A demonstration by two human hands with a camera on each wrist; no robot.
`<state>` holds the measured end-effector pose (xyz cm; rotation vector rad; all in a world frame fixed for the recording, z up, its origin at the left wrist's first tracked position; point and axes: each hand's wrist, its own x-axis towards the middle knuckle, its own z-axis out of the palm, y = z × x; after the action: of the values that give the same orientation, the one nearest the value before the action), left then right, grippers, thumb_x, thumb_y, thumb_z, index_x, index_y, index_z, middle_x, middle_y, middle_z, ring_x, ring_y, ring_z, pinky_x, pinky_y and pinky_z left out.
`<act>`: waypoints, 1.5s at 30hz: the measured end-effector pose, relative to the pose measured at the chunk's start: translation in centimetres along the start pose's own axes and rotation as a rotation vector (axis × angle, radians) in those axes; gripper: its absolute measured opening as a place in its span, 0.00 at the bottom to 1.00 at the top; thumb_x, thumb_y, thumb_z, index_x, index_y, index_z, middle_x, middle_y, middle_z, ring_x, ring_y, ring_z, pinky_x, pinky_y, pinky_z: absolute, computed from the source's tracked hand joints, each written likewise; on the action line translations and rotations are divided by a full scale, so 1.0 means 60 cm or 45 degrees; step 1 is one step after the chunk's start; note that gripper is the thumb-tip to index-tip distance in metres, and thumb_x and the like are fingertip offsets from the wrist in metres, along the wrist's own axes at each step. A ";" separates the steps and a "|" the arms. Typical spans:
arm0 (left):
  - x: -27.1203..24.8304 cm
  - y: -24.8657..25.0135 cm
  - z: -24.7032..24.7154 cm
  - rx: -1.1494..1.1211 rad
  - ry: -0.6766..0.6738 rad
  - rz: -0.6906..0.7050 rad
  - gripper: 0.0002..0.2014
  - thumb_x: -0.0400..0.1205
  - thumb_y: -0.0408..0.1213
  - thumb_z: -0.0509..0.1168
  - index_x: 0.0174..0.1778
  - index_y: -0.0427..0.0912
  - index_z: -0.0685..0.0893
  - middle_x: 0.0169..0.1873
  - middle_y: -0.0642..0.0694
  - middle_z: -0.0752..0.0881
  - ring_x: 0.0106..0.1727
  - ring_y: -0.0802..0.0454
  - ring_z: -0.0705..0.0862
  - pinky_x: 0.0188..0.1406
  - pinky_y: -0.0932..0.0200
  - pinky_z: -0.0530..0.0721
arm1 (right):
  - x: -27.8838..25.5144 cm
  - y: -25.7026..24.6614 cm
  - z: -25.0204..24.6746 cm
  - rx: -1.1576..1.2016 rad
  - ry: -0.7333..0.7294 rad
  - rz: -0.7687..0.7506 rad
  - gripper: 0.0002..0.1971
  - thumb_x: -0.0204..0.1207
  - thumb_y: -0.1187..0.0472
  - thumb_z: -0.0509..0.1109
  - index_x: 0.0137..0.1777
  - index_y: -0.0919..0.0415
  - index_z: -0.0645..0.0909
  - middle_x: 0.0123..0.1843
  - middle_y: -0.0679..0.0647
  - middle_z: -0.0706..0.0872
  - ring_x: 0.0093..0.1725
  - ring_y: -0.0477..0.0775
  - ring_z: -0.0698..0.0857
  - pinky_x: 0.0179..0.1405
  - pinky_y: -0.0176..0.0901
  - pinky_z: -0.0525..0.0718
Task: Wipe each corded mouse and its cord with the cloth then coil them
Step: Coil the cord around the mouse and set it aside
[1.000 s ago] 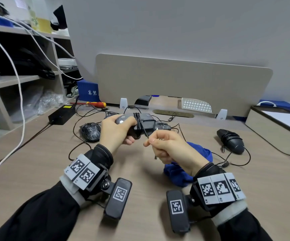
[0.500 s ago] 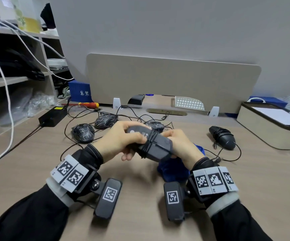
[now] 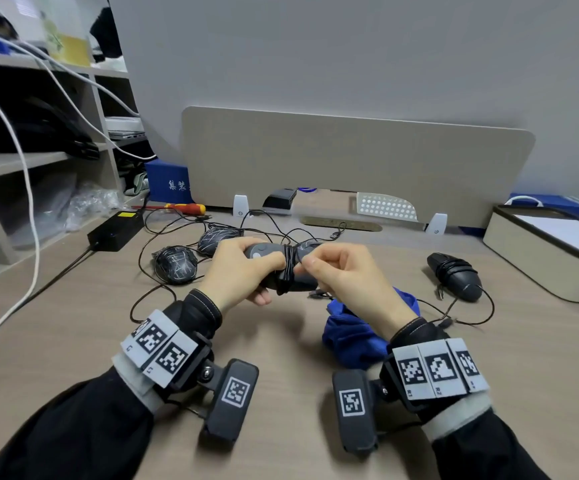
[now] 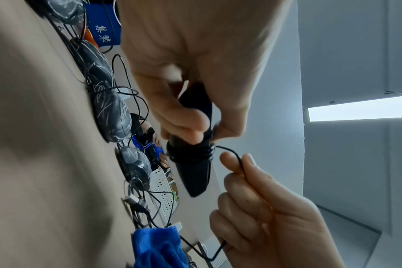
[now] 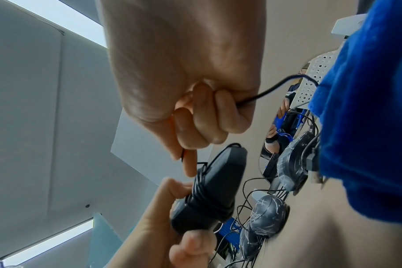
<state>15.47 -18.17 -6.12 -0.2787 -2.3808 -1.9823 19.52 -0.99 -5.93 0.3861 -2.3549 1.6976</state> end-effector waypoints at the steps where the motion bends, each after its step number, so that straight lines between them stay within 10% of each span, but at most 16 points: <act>1: 0.001 0.000 0.001 -0.033 0.036 0.013 0.05 0.78 0.29 0.69 0.47 0.32 0.86 0.27 0.38 0.84 0.14 0.45 0.78 0.13 0.63 0.75 | 0.000 0.000 0.001 0.016 -0.036 0.000 0.12 0.86 0.67 0.65 0.47 0.73 0.87 0.20 0.43 0.74 0.22 0.39 0.67 0.23 0.26 0.67; 4: 0.003 0.001 0.002 -0.138 0.145 0.037 0.01 0.77 0.28 0.69 0.42 0.36 0.85 0.24 0.41 0.84 0.14 0.44 0.78 0.13 0.62 0.77 | -0.002 0.000 0.002 0.044 -0.168 -0.012 0.13 0.88 0.66 0.62 0.52 0.74 0.86 0.19 0.41 0.70 0.21 0.40 0.65 0.32 0.37 0.70; 9: 0.004 0.006 -0.007 -0.406 0.234 0.006 0.04 0.79 0.29 0.68 0.39 0.36 0.83 0.20 0.40 0.82 0.14 0.49 0.78 0.12 0.66 0.75 | -0.008 0.001 0.017 0.078 -0.426 -0.008 0.14 0.90 0.65 0.58 0.55 0.65 0.86 0.23 0.44 0.67 0.24 0.45 0.63 0.20 0.31 0.60; 17: -0.002 0.011 -0.016 -0.836 -0.135 0.001 0.09 0.82 0.37 0.64 0.49 0.33 0.79 0.34 0.40 0.81 0.16 0.56 0.72 0.09 0.69 0.67 | -0.010 0.007 0.013 0.033 -0.568 0.180 0.15 0.91 0.63 0.56 0.61 0.62 0.85 0.25 0.48 0.67 0.26 0.48 0.61 0.21 0.34 0.59; 22: -0.010 0.013 -0.013 -0.579 -0.410 0.163 0.29 0.66 0.43 0.69 0.52 0.21 0.78 0.31 0.37 0.78 0.15 0.51 0.68 0.10 0.71 0.63 | -0.005 0.005 -0.005 -0.068 -0.130 0.330 0.13 0.85 0.65 0.64 0.38 0.64 0.83 0.23 0.47 0.69 0.23 0.46 0.63 0.21 0.33 0.61; 27: -0.024 0.020 -0.010 -0.213 -0.429 0.208 0.17 0.69 0.33 0.68 0.53 0.33 0.86 0.30 0.36 0.84 0.12 0.48 0.73 0.10 0.68 0.68 | 0.008 0.016 -0.021 -0.009 0.236 0.264 0.16 0.73 0.72 0.75 0.25 0.61 0.81 0.24 0.55 0.79 0.28 0.51 0.73 0.27 0.38 0.71; 32: -0.026 0.022 -0.008 0.119 -0.470 0.244 0.12 0.77 0.23 0.69 0.54 0.38 0.87 0.30 0.32 0.85 0.14 0.47 0.77 0.11 0.64 0.73 | 0.009 0.013 -0.025 0.019 0.331 0.079 0.14 0.69 0.64 0.83 0.35 0.73 0.83 0.32 0.66 0.88 0.31 0.49 0.83 0.36 0.42 0.83; 38: -0.010 0.010 -0.003 0.173 -0.172 0.137 0.07 0.77 0.27 0.70 0.50 0.37 0.86 0.24 0.37 0.85 0.15 0.44 0.78 0.13 0.62 0.76 | 0.007 0.005 -0.013 0.047 0.241 -0.061 0.10 0.80 0.66 0.74 0.35 0.64 0.84 0.27 0.50 0.84 0.24 0.40 0.75 0.27 0.28 0.71; 45: 0.002 0.004 -0.008 -0.039 0.118 0.084 0.04 0.76 0.29 0.70 0.46 0.36 0.86 0.28 0.36 0.85 0.16 0.42 0.79 0.13 0.61 0.78 | 0.002 0.005 0.009 0.163 -0.079 0.025 0.11 0.87 0.72 0.59 0.59 0.71 0.83 0.22 0.43 0.74 0.22 0.40 0.68 0.19 0.28 0.64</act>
<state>15.33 -18.56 -5.75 -0.2561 -2.2576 -1.9593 19.28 -1.41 -6.30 0.4446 -2.3066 1.8775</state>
